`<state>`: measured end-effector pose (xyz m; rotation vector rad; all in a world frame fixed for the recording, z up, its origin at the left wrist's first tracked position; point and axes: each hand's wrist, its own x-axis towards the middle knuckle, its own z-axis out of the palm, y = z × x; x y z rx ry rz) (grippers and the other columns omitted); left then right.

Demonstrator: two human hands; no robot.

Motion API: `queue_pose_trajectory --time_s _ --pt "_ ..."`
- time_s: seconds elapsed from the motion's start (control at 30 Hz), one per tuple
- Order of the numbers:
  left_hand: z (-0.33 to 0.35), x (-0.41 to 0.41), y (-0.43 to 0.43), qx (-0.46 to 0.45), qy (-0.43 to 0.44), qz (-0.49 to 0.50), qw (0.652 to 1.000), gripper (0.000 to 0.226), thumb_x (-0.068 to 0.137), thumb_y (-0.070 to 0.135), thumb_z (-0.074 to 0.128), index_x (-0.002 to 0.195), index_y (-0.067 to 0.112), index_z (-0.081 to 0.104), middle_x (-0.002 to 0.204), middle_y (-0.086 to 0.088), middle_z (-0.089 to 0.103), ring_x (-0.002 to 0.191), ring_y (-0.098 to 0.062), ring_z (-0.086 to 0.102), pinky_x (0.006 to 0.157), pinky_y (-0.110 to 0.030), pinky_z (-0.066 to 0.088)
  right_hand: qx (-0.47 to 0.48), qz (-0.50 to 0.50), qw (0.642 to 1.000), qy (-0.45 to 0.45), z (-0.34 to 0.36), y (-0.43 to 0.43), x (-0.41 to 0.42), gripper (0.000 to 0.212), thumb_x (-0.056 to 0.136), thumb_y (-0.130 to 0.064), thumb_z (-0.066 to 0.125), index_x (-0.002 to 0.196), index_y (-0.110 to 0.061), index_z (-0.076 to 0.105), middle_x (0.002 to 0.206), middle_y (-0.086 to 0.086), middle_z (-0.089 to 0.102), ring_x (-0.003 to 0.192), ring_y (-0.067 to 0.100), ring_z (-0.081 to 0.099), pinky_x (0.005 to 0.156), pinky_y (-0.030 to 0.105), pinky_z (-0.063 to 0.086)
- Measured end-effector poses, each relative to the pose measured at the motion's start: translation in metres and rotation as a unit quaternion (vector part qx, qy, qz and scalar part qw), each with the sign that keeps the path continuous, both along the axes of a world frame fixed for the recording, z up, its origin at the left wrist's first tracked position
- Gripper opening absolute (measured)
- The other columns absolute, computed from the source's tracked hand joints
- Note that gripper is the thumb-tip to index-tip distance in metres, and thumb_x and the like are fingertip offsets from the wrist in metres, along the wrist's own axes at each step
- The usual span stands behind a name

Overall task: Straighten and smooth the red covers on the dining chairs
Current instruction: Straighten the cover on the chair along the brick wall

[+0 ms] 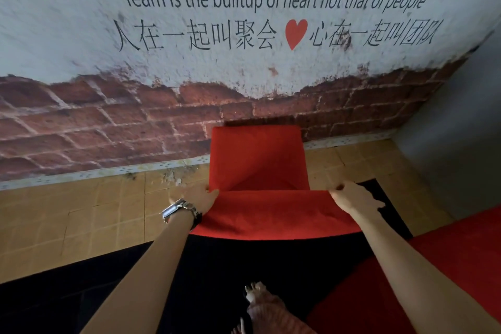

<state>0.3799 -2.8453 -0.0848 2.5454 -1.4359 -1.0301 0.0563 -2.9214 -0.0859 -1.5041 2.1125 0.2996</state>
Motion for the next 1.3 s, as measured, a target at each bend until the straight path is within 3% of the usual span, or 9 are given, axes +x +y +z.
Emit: queue_pose_trajectory --time_s 0.03,0.1,0.33,0.5,0.6,0.67,0.8,0.97,1.3 --pt "-0.003 -0.001 -0.003 0.015 -0.005 -0.011 1.0 0.041 0.098 0.039 0.043 0.123 0.011 0.059 0.129 -0.011 0.058 0.117 -0.028 0.052 0.089 -0.03 0.036 0.011 -0.004 1.0 -0.022 0.001 -0.003 -0.003 0.056 0.093 -0.055 0.04 0.131 -0.017 0.054 0.133 0.014 0.054 0.124 0.037 0.048 0.104 0.054 0.033" --pt "-0.01 0.003 -0.008 0.048 -0.015 -0.016 0.999 0.044 0.097 0.044 0.044 0.119 0.009 0.06 0.125 -0.012 0.059 0.11 -0.027 0.055 0.079 -0.028 0.035 0.063 -0.016 0.995 -0.069 0.002 -0.01 -0.012 0.069 0.091 -0.061 0.042 0.139 -0.013 0.047 0.139 0.014 0.049 0.124 0.035 0.049 0.101 0.044 0.041" --pt "-0.027 0.035 -0.019 0.126 0.057 0.14 0.98 0.075 0.084 0.061 0.057 0.136 0.007 0.048 0.141 -0.016 0.046 0.123 -0.034 0.047 0.09 -0.037 0.036 0.227 -0.175 0.935 -0.211 -0.004 -0.029 -0.038 0.095 0.071 -0.075 0.06 0.137 -0.008 0.045 0.133 0.018 0.052 0.12 0.035 0.052 0.105 0.048 0.041" --pt "-0.039 0.043 -0.017 0.159 0.115 0.177 0.964 0.073 0.084 0.061 0.056 0.134 0.007 0.05 0.14 -0.016 0.046 0.122 -0.032 0.047 0.09 -0.036 0.034 0.21 -0.177 0.94 -0.203 -0.011 -0.026 -0.037 0.086 0.077 -0.072 0.056 0.132 -0.007 0.048 0.127 0.017 0.055 0.115 0.034 0.054 0.093 0.043 0.045" --pt "-0.044 0.042 -0.006 0.153 0.114 0.171 0.967 0.071 0.086 0.06 0.053 0.134 0.007 0.049 0.142 -0.014 0.045 0.124 -0.031 0.045 0.096 -0.037 0.033 0.198 -0.173 0.941 -0.213 -0.014 -0.017 -0.04 0.075 0.083 -0.068 0.053 0.134 -0.013 0.049 0.124 0.015 0.057 0.115 0.033 0.055 0.1 0.044 0.044" --pt "-0.049 0.042 0.006 0.163 0.111 0.146 0.969 0.073 0.088 0.06 0.05 0.138 0.007 0.045 0.146 -0.013 0.041 0.131 -0.031 0.04 0.105 -0.038 0.03 0.2 -0.161 0.946 -0.199 -0.015 -0.007 -0.043 0.076 0.083 -0.068 0.051 0.138 -0.015 0.046 0.134 0.016 0.052 0.122 0.034 0.05 0.103 0.045 0.041" --pt "-0.053 0.038 0.036 0.172 0.097 0.104 0.975 0.08 0.091 0.062 0.043 0.149 0.01 0.027 0.154 -0.013 0.028 0.14 -0.031 0.029 0.113 -0.038 0.022 0.203 -0.153 0.953 -0.163 -0.017 0.018 -0.049 0.087 0.082 -0.071 0.049 0.142 -0.009 0.039 0.139 0.018 0.047 0.124 0.036 0.047 0.09 0.044 0.04" --pt "-0.056 0.028 0.075 0.2 0.1 0.082 0.971 0.083 0.09 0.068 0.035 0.152 0.015 0.017 0.155 -0.014 0.025 0.14 -0.033 0.028 0.113 -0.043 0.021 0.204 -0.122 0.958 -0.158 -0.023 0.054 -0.056 0.075 0.089 -0.066 0.04 0.147 -0.019 0.034 0.151 0.014 0.034 0.135 0.036 0.035 0.106 0.049 0.033" --pt "-0.066 0.004 0.162 0.294 0.099 0.041 0.95 0.086 0.09 0.072 0.017 0.151 0.019 -0.013 0.156 -0.016 0.021 0.139 -0.033 0.032 0.114 -0.041 0.024 0.194 -0.091 0.959 -0.187 -0.036 0.125 -0.075 0.073 0.09 -0.059 0.046 0.151 -0.023 0.026 0.158 0.01 0.019 0.142 0.033 0.023 0.112 0.047 0.024"
